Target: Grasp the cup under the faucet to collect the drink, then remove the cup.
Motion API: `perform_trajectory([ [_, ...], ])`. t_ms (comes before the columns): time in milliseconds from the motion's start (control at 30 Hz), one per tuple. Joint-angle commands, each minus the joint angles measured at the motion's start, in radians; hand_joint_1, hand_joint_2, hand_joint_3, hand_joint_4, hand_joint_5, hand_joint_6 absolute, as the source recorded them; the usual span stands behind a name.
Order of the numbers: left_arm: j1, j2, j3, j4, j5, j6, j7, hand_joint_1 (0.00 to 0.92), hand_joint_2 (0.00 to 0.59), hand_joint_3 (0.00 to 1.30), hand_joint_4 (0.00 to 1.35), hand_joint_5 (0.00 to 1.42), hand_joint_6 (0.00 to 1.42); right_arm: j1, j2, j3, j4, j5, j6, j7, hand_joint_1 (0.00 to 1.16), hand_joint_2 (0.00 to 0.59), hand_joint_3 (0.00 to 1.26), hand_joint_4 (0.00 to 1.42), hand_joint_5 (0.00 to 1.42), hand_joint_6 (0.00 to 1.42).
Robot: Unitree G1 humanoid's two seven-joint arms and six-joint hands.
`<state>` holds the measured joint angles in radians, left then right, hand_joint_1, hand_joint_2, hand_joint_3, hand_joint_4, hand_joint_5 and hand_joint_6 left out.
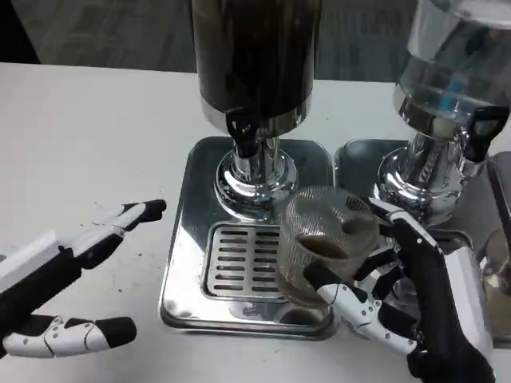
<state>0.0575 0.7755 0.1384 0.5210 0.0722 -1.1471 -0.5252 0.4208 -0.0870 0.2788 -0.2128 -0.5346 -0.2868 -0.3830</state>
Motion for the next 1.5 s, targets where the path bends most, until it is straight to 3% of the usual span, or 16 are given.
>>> perform_trajectory([
  [33, 0.037, 0.018, -0.014, -0.045, -0.035, -0.009, 0.005, 0.0, 0.108, 0.0, 0.0, 0.0, 0.07, 0.022, -0.002, -0.006, -0.049, 0.011, -0.054, 0.0, 0.75, 0.217, 0.48, 0.57, 0.77, 1.04],
  [867, 0.198, 0.056, -0.059, -0.237, -0.161, 0.023, -0.04, 0.0, 0.107, 0.0, 0.0, 0.0, 0.09, 0.194, -0.025, -0.012, -0.163, 0.032, -0.126, 0.042, 0.75, 0.214, 0.49, 0.58, 0.79, 1.04],
  [1500, 0.201, 0.057, -0.057, -0.248, -0.193, 0.036, -0.067, 0.0, 0.101, 0.0, 0.0, 0.0, 0.09, 0.226, -0.018, -0.023, -0.178, 0.025, -0.145, 0.038, 0.76, 0.213, 0.51, 0.59, 0.8, 1.04],
])
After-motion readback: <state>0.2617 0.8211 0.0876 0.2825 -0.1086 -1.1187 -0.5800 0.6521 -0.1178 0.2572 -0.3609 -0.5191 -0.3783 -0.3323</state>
